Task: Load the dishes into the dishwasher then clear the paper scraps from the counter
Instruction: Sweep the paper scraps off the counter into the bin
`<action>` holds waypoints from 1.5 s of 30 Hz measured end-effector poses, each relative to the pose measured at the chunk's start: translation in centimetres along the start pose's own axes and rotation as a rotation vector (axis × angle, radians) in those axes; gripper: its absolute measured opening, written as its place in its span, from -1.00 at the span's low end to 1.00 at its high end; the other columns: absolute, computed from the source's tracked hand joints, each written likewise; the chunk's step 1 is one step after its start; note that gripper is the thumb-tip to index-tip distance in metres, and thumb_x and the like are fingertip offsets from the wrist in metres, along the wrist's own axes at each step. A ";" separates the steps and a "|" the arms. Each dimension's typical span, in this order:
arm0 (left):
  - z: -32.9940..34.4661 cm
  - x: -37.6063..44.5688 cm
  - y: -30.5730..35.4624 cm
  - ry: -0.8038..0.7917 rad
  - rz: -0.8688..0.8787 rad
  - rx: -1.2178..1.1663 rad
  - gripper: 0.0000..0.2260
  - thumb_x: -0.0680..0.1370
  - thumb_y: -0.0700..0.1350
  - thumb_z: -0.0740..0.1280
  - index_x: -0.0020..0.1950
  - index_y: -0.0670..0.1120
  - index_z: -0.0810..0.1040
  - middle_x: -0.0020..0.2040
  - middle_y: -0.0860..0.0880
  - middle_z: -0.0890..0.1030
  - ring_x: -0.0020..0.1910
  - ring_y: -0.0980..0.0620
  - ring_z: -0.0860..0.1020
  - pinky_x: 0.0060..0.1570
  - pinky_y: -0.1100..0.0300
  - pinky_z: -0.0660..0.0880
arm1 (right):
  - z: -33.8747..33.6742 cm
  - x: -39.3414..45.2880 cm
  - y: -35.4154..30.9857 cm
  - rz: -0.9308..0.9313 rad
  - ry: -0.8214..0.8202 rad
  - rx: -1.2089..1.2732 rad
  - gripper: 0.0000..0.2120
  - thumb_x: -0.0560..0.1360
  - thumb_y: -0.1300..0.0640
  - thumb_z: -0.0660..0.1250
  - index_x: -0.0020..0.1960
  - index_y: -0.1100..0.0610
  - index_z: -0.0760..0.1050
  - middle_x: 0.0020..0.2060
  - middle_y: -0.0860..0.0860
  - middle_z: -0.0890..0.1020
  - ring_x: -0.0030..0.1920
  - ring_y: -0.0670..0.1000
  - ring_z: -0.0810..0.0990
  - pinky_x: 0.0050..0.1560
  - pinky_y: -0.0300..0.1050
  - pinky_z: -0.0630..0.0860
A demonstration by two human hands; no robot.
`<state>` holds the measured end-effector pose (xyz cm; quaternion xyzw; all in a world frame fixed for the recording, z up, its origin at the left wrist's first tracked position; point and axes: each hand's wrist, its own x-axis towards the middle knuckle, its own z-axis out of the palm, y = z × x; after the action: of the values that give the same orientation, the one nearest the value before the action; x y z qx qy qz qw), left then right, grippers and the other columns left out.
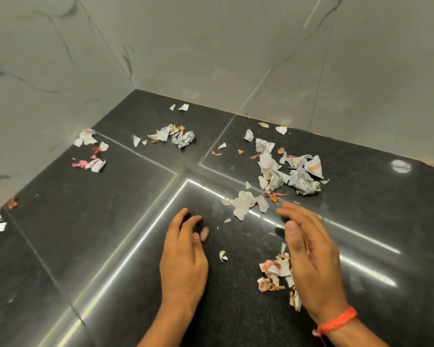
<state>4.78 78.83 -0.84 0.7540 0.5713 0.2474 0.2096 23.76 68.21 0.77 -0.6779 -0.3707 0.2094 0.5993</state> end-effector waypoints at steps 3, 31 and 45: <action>-0.2 0.0 0.3 -0.014 -0.009 0.035 -0.73 0.65 -0.07 0.27 0.35 0.04 0.54 0.50 0.16 0.38 0.48 0.15 0.35 0.42 0.03 0.41 | 0.2 -0.3 -0.3 0.002 -0.037 -0.014 -0.67 0.60 -0.17 0.16 0.21 -0.09 0.60 0.29 -0.20 0.54 0.36 -0.16 0.47 0.24 -0.42 0.37; -0.5 0.3 0.2 -0.185 0.064 0.177 -0.41 0.63 0.36 -0.05 0.56 0.11 0.33 0.62 0.09 0.21 0.63 0.09 0.09 0.58 -0.04 0.14 | -3.4 10.7 2.9 -0.127 -0.253 -0.973 -0.38 0.63 -0.27 -0.07 0.54 0.04 0.34 0.53 0.02 0.32 0.55 0.05 0.24 0.53 0.08 0.21; 8.1 23.0 5.4 -0.304 0.400 0.229 -0.29 0.62 0.37 -0.01 0.66 0.00 0.13 0.65 -0.10 0.17 0.64 -0.09 0.09 0.60 -0.11 0.07 | -3.2 10.8 3.1 -0.099 -0.231 -1.013 -0.46 0.65 -0.21 -0.08 0.51 -0.04 0.36 0.53 -0.10 0.30 0.54 -0.04 0.22 0.50 0.01 0.22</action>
<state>18.96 99.38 -0.92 0.8991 0.3974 0.1014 0.1533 33.76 74.20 0.16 -0.8371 -0.5207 0.0486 0.1605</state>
